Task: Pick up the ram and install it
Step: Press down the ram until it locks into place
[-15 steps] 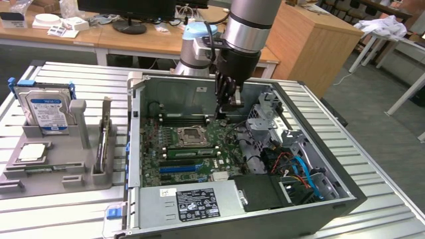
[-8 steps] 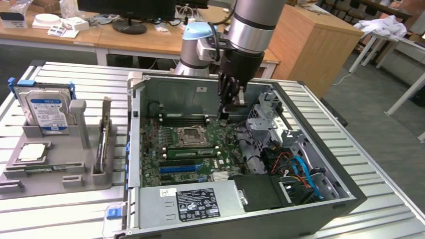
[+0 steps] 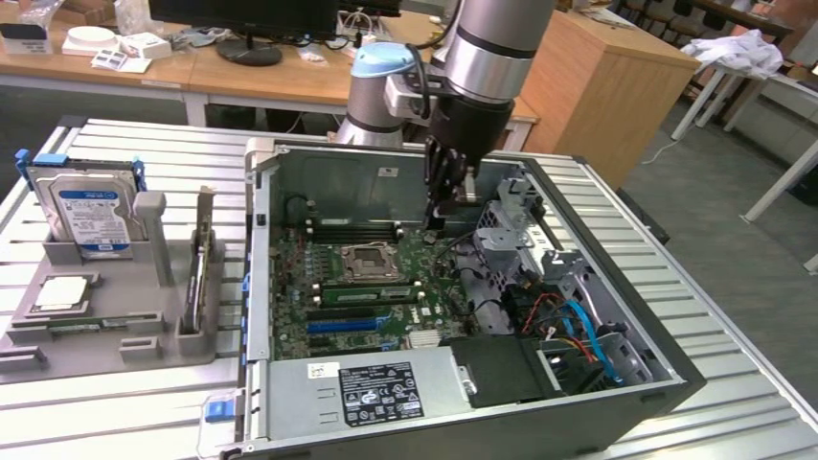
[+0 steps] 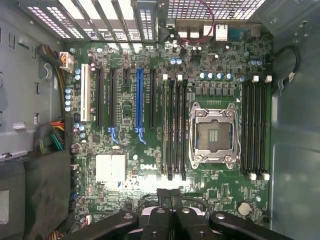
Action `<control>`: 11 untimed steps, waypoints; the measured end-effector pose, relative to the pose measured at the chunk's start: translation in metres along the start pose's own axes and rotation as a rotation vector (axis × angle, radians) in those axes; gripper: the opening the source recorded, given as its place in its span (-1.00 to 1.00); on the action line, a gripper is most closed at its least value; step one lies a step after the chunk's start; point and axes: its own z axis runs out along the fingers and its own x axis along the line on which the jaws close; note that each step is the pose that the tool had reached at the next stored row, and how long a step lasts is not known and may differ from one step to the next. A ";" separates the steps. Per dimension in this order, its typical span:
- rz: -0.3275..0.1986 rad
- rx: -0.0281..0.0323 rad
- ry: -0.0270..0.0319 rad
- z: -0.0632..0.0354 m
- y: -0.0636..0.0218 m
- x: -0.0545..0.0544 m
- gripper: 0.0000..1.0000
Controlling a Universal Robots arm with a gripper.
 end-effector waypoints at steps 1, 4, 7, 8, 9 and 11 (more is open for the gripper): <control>0.000 0.0000 0.0000 0.0000 -0.0007 0.000 -0.79; 0.000 -0.0001 -0.0001 0.0000 -0.0025 0.000 -0.79; 0.000 0.0000 0.0000 0.0000 -0.0038 0.000 -0.79; 0.000 0.0000 0.0000 0.0000 -0.0041 0.000 -0.79; 0.000 0.0000 0.0000 0.0000 -0.0043 0.000 -0.79; 0.000 -0.0001 0.0000 0.0000 -0.0047 0.000 -0.79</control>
